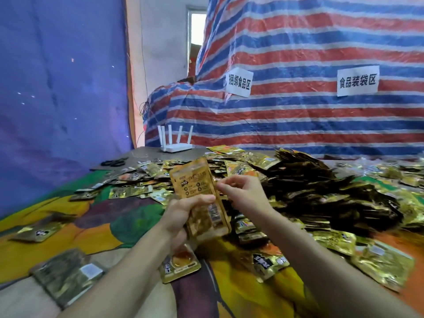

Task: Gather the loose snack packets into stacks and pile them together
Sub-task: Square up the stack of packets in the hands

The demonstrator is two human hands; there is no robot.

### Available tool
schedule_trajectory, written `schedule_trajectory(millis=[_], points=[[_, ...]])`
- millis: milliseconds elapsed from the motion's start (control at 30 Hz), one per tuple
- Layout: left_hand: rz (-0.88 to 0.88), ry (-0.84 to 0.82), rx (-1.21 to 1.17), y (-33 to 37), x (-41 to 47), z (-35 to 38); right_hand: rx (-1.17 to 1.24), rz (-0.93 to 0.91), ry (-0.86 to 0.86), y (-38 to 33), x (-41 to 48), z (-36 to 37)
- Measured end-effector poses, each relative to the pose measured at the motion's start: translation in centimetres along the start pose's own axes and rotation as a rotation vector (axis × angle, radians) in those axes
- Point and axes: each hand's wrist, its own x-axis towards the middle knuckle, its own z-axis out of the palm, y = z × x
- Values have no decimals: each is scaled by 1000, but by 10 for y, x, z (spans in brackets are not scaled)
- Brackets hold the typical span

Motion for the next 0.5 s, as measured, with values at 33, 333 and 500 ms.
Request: schedule_trajectory(millis=[33, 333, 500], points=[[-1, 33, 4, 0, 2, -1, 7, -12, 4, 4, 1, 2], [-139, -39, -22, 4, 6, -15, 532, 233, -301, 15, -1, -24], [-161, -242, -87, 1, 2, -17, 1066, 188, -379, 5, -7, -36]])
